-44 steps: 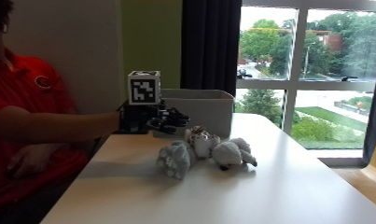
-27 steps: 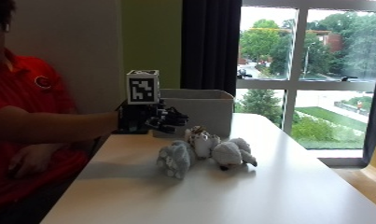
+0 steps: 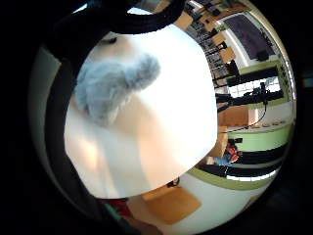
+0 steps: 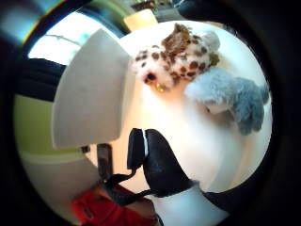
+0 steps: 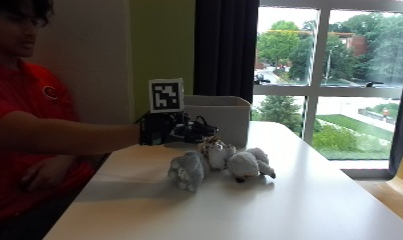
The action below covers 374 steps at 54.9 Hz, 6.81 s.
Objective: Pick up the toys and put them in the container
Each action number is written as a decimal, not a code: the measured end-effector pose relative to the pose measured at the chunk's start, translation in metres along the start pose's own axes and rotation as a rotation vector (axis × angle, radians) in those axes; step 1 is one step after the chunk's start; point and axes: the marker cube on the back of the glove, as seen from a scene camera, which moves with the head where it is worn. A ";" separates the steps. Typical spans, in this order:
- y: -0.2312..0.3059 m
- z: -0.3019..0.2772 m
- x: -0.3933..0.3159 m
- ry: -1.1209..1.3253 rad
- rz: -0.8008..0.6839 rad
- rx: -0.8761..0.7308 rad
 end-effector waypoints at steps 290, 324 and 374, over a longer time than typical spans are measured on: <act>-0.086 -0.151 -0.170 -0.158 -0.321 0.280; -0.067 -0.167 -0.316 -0.102 -0.510 0.053; -0.129 -0.054 0.022 -0.036 0.087 -0.024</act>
